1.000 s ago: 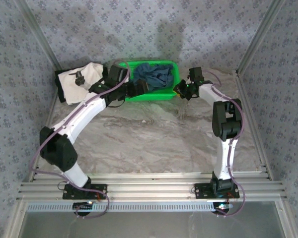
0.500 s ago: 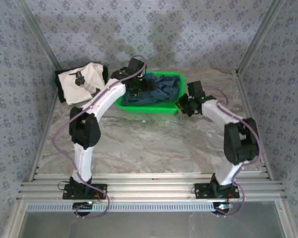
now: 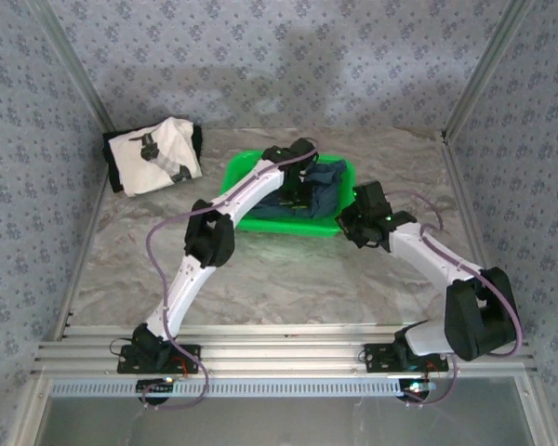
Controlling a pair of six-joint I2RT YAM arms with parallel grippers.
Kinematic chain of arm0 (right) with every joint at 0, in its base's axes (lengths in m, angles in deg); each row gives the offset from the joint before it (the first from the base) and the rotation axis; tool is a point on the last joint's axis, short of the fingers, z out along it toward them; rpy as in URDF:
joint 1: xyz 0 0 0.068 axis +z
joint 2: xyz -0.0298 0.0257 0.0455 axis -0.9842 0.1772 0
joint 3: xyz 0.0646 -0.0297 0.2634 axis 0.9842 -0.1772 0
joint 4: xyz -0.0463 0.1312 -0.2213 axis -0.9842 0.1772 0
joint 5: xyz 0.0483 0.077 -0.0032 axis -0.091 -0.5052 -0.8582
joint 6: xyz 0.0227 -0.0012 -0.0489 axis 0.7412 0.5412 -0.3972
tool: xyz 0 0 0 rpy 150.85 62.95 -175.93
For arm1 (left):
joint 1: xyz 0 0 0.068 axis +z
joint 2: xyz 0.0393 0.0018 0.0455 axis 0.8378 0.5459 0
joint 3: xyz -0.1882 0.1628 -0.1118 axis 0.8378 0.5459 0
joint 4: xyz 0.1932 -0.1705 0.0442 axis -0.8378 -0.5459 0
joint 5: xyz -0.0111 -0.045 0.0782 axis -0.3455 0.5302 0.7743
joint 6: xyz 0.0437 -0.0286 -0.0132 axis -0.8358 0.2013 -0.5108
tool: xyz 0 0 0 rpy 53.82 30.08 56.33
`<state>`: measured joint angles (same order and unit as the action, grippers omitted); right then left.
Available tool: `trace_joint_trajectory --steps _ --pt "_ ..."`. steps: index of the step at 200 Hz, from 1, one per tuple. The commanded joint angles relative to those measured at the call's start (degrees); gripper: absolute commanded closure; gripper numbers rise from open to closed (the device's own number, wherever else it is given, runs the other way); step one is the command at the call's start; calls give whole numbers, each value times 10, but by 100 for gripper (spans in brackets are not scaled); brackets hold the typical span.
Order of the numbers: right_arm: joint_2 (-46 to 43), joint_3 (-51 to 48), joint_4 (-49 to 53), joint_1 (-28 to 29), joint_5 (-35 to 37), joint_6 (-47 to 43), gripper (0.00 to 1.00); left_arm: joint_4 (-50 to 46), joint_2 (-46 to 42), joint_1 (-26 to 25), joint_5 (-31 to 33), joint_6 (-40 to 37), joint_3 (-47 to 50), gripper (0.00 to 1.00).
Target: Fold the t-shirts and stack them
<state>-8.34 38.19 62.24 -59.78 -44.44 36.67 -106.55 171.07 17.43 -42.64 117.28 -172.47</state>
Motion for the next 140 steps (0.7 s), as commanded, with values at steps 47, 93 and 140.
trace_joint_trajectory --steps 47,93,140 --pt "-15 -72 -84 -193 117 141 100 29 -404 64 99 -2 -16 100" --pt "41 -74 -137 -230 209 288 100 17 -517 64 102 -29 0 100" --pt "45 -71 -82 -223 276 427 100 23 -556 66 81 -59 88 100"
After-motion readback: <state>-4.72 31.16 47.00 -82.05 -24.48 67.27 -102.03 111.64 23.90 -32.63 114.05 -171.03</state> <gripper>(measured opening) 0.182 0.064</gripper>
